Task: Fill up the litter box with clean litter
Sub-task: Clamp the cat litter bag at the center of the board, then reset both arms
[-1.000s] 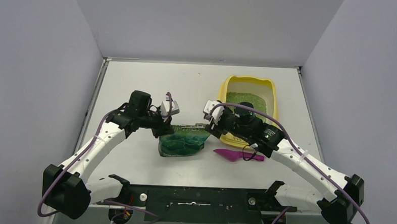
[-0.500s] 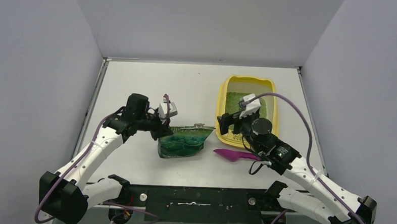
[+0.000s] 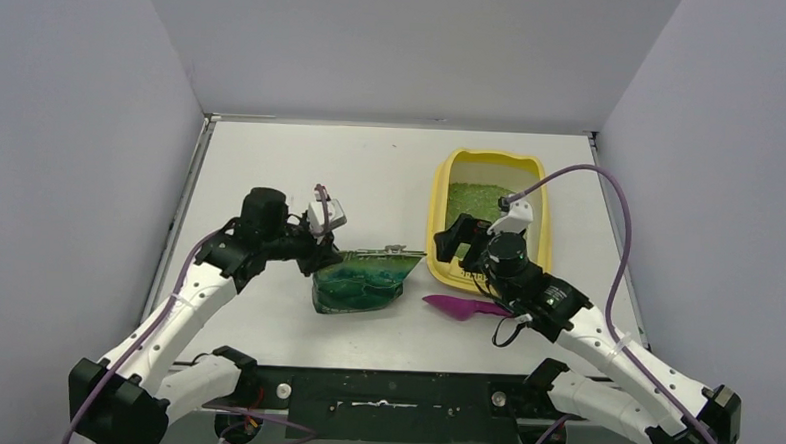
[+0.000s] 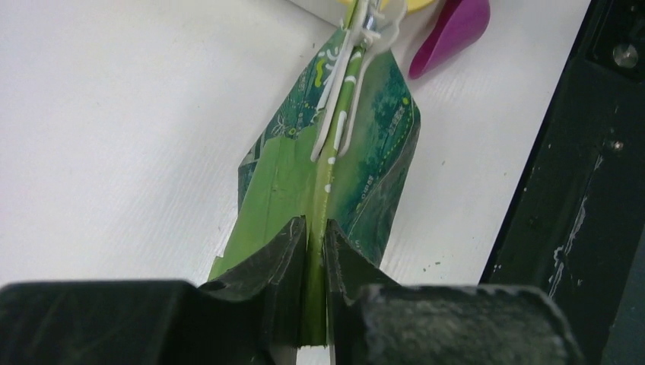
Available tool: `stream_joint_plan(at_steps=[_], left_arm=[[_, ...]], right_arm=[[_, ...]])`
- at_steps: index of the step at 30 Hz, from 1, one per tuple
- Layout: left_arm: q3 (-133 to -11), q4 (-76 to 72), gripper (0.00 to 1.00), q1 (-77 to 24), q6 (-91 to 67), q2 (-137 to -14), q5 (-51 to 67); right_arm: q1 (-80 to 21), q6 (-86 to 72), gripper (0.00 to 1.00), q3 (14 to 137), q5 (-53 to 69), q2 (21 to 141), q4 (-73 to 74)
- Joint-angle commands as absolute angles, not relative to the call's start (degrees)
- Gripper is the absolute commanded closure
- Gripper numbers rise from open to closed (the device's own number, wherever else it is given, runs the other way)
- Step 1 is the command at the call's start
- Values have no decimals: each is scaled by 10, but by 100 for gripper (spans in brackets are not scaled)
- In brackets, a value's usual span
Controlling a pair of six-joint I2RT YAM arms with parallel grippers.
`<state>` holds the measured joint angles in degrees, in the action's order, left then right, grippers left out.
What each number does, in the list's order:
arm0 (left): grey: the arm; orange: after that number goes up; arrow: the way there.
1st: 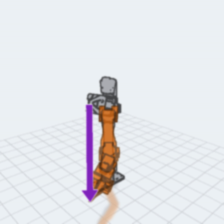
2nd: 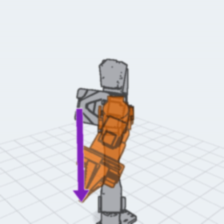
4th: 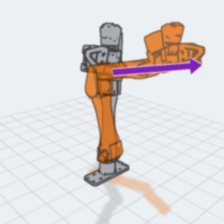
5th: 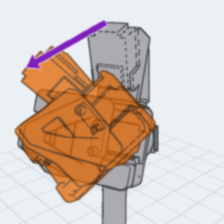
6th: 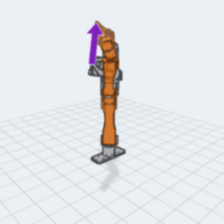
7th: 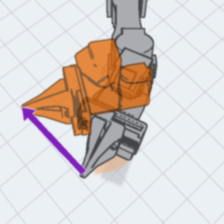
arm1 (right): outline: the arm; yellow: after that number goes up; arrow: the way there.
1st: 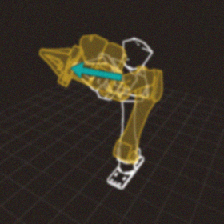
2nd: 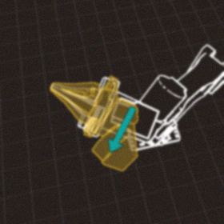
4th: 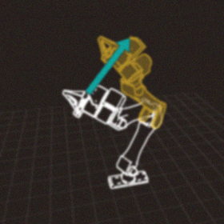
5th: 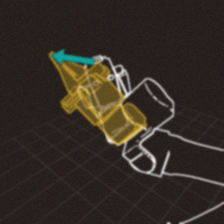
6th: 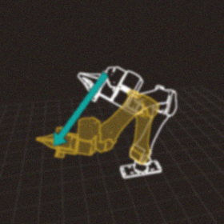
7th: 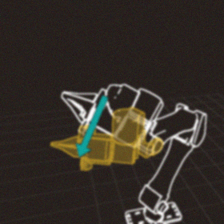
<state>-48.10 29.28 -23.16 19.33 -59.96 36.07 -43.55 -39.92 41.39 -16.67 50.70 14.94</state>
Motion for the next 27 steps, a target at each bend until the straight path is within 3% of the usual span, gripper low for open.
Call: stream_joint_plan(at_steps=[1,7,12,17,21,27], left_arm=[[-485,218,74,-231,158,-555,350],[-486,192,14,-231,32,-501,257],[-495,162,10,-234,-66,-430,113],[-574,274,9,-238,-114,-412,-70],[-629,378,9,-240,-164,-420,-178],[-599,348,8,-241,-167,-388,-182]], right_arm=[[-433,-435,0,426,-192,488,169],[-403,-369,0,535,-305,500,334],[-280,-292,0,608,-247,524,379],[-139,-287,0,648,-107,551,411],[-126,-282,0,654,-47,550,431],[-126,-290,0,639,-44,514,427]])
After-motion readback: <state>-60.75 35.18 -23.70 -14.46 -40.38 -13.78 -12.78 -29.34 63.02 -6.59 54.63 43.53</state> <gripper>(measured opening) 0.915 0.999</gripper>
